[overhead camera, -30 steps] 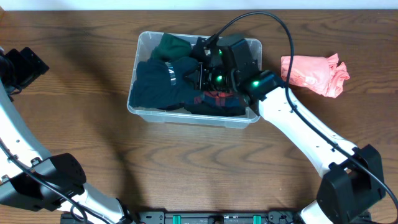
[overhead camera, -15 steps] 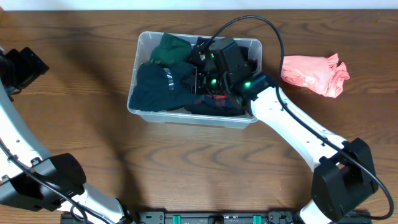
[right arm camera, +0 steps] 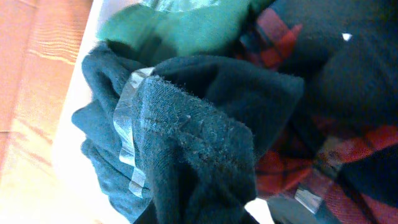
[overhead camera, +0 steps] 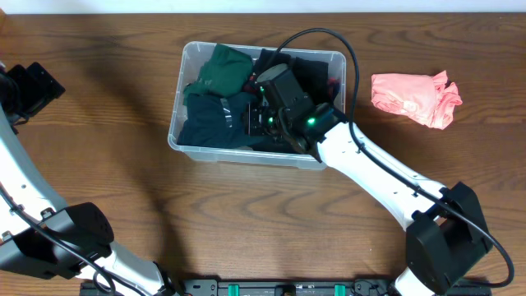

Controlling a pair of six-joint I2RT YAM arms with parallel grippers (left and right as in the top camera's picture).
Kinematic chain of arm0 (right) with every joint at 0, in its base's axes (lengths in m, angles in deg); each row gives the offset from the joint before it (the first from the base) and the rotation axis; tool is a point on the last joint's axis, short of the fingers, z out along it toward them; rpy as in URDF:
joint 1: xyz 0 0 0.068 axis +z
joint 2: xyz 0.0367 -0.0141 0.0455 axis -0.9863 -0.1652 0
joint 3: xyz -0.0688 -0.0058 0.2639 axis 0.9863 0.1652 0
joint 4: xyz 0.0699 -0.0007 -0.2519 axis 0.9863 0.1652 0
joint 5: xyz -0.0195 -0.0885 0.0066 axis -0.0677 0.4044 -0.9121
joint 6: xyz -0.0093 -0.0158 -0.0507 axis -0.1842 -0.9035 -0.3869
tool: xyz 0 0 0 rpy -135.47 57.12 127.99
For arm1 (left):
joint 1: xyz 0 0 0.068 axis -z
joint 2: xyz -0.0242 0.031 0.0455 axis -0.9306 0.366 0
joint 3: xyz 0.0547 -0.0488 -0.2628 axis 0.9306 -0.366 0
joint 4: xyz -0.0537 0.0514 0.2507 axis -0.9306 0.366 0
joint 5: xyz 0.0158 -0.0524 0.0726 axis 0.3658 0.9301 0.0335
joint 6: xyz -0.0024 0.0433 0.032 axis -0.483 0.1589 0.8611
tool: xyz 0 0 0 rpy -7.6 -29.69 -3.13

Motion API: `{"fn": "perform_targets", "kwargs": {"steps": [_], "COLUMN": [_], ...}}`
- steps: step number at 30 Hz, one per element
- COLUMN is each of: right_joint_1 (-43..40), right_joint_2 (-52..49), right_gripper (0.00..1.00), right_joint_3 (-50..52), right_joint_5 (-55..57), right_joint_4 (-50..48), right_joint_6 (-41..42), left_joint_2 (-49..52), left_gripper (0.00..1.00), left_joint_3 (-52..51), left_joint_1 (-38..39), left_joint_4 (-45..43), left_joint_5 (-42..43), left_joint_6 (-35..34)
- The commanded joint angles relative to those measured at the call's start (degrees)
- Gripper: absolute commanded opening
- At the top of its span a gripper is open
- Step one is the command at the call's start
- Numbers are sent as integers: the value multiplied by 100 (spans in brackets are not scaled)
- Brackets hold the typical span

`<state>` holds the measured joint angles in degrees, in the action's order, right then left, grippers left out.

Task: Pack container
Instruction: 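Lower the navy garment into the bin's front and press it down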

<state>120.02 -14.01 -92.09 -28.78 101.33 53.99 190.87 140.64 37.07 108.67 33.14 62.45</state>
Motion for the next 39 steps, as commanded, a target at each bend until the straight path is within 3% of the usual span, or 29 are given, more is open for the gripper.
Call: {"fn": "perform_targets", "kwargs": {"steps": [1, 2, 5, 6, 13, 22, 26, 32, 35, 39], "right_joint_1": [146, 160, 199, 210, 216, 216, 216, 223, 251, 361], "right_joint_2": [-101, -107, -116, -116, -114, -105, -105, -105, -105, -111], "right_gripper": [1, 4, 43, 51, 70, 71, 75, 73, 64, 35], "right_joint_3": [-90, -90, -90, -90, -92, -227, -560, -1056, -1132, -1128], "right_joint_5": [468, 511, 693, 743, 1163, 1574, 1574, 1567, 1565, 1532], "right_joint_4": [35, 55, 120, 136, 203, 195, 210, 400, 455, 538], "right_joint_6": [-155, -155, -332, -411, -973, -1644, -2131, -2358, -2358, -2356], "left_joint_2": [24, 24, 24, 24, 24, 24, 24, 24, 24, 24], "left_gripper": [98, 98, 98, 98, 98, 98, 98, 98, 98, 98], "left_joint_3": [-15, -15, -15, -15, -15, -15, -15, -15, -15, -15], "left_joint_1": [-13, -13, -13, -13, -13, -13, -13, -13, -13, -13], "left_joint_4": [13, 13, 13, 13, 13, 13, 13, 13, 13, 13], "left_joint_5": [-7, -7, -7, -7, -7, -7, -7, -7, -7, -7], "left_joint_6": [-55, -55, -55, -55, -55, -55, -55, -55, -55, -55]}}
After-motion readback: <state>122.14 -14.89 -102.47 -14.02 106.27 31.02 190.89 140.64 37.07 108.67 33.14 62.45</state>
